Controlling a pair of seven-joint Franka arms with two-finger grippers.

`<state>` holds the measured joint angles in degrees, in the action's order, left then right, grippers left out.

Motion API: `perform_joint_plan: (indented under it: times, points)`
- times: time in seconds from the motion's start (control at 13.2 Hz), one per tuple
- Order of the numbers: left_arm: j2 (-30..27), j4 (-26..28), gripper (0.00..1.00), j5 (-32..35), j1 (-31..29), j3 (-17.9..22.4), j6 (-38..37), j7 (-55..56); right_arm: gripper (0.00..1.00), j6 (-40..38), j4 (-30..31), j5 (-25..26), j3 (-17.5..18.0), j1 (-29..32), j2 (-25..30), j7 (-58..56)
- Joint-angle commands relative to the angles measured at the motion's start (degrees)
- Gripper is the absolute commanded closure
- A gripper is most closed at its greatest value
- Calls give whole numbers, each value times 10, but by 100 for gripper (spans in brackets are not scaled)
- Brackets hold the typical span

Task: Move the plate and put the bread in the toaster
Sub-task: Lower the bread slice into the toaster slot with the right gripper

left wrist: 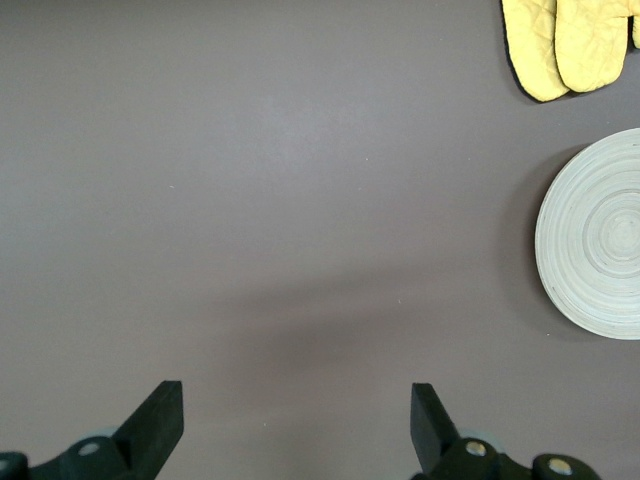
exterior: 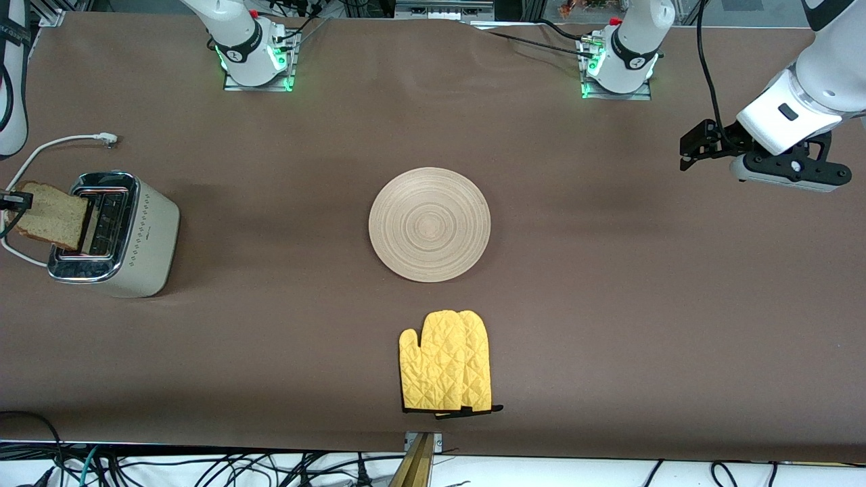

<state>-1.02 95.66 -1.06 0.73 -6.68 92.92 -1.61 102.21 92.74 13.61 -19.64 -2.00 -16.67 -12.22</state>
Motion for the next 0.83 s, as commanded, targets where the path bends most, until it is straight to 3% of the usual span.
perform_joint_plan:
  times: [0.0, 0.45, 0.53, 0.61, 0.68, 0.76]
  points:
    - [2, -10, 0, -4, 1, -1, -9, 4, 100, 14, -10, -22, 1, 4, -20, -1]
    - [2, -10, 0, -4, 2, -1, -9, 4, 100, 28, -11, -69, 4, -1, -53, 1]
    - [2, -10, 0, -5, 2, -1, -9, 4, 93, 32, -11, -77, 5, -2, -57, 1]
    - [2, -10, 0, -5, 2, -1, -9, 4, 51, 32, -11, -79, 5, -3, -57, 1]
    - [2, -10, 0, -5, 2, -1, -9, 4, 1, 32, -11, -80, 5, -5, -57, 1]
    - [2, -10, 0, -5, 2, -1, -9, 4, 0, 32, -11, -80, 5, -5, -56, 1]
